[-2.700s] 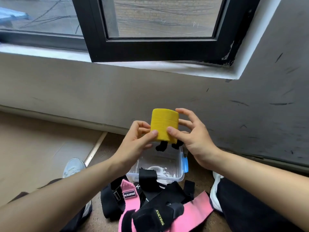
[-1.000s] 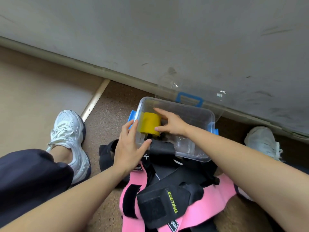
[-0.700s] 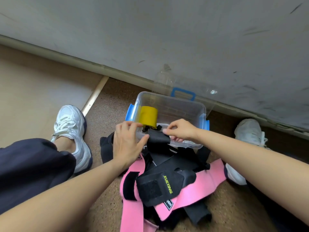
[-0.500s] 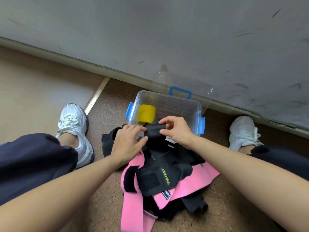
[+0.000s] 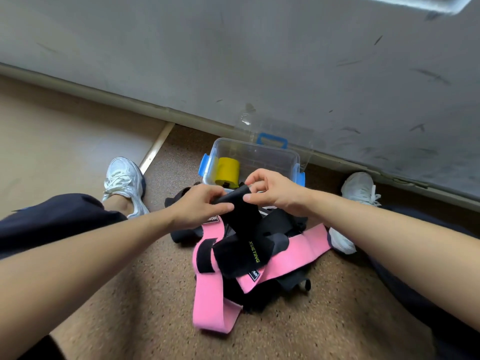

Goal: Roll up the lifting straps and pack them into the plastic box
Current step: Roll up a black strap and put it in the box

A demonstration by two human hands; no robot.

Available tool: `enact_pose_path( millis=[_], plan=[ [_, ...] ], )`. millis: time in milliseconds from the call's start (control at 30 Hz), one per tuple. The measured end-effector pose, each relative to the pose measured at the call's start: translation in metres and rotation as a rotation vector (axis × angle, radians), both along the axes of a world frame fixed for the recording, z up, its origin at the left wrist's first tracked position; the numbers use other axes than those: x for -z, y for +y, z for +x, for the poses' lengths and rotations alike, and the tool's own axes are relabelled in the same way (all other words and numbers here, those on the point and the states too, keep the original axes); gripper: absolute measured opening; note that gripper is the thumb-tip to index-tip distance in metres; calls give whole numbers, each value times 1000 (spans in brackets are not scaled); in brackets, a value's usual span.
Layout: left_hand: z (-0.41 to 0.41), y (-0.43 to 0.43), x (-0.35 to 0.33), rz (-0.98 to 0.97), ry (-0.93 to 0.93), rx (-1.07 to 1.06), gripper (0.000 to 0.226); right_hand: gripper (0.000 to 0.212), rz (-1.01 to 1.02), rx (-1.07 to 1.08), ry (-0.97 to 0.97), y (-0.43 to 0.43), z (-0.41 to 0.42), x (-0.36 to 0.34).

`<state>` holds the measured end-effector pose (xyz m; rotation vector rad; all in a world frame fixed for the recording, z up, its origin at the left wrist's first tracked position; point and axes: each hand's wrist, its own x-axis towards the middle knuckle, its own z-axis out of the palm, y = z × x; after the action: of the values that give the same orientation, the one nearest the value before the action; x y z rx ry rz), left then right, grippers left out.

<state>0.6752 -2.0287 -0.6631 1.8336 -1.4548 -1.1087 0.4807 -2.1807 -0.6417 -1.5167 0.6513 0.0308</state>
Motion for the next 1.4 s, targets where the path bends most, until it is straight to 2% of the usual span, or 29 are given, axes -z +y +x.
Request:
enact_pose_path(
  millis=[167,233,300,367,433,500,600,700,733,800,833,900,933,967,1033,1100,1167,1300,1400],
  plan=[
    [0,22,-40,-24,230,-246,49,33,-152,-170,142,12,-22,4],
    [4,28,-52,-40,288,-366,39,38,-150,-230,222,22,-31,14],
    [11,32,-57,-52,174,-496,22,34,-199,-280,292,30,-39,22],
    [20,37,-55,-59,46,-612,17,13,-343,-314,350,34,-47,29],
    [29,41,-49,-47,-14,-716,18,30,-396,-296,355,34,-52,30],
    [35,43,-41,15,-79,-747,20,35,-311,-320,339,32,-55,22],
    [34,41,-33,88,-102,-698,17,20,-187,-333,260,25,-49,-6],
    [23,36,-28,121,-49,-658,12,14,-125,-116,175,18,-41,-35],
    [19,34,-26,121,-30,-637,11,13,-200,-65,158,17,-41,-39],
    [14,33,-19,80,-64,-575,12,7,-558,-37,177,15,-47,-31],
    [13,34,-18,39,-113,-531,15,5,-717,-16,198,15,-52,-22],
    [16,40,-15,-20,-288,-360,21,6,-901,26,180,23,-66,-4],
    [20,44,-14,-4,-403,-225,25,8,-933,-34,186,26,-74,8],
    [23,48,-13,44,-497,-81,29,11,-918,-181,246,33,-80,15],
    [30,54,-9,204,-612,166,37,19,-776,-524,466,44,-92,31],
    [31,57,-2,331,-673,315,39,23,-668,-627,593,43,-100,45],
    [25,54,2,339,-671,316,37,25,-655,-521,602,30,-104,53],
    [13,42,13,233,-625,184,24,20,-712,-215,593,1,-109,59],
    [10,35,27,270,-546,135,23,25,-672,-81,615,-9,-114,71]
  ],
)
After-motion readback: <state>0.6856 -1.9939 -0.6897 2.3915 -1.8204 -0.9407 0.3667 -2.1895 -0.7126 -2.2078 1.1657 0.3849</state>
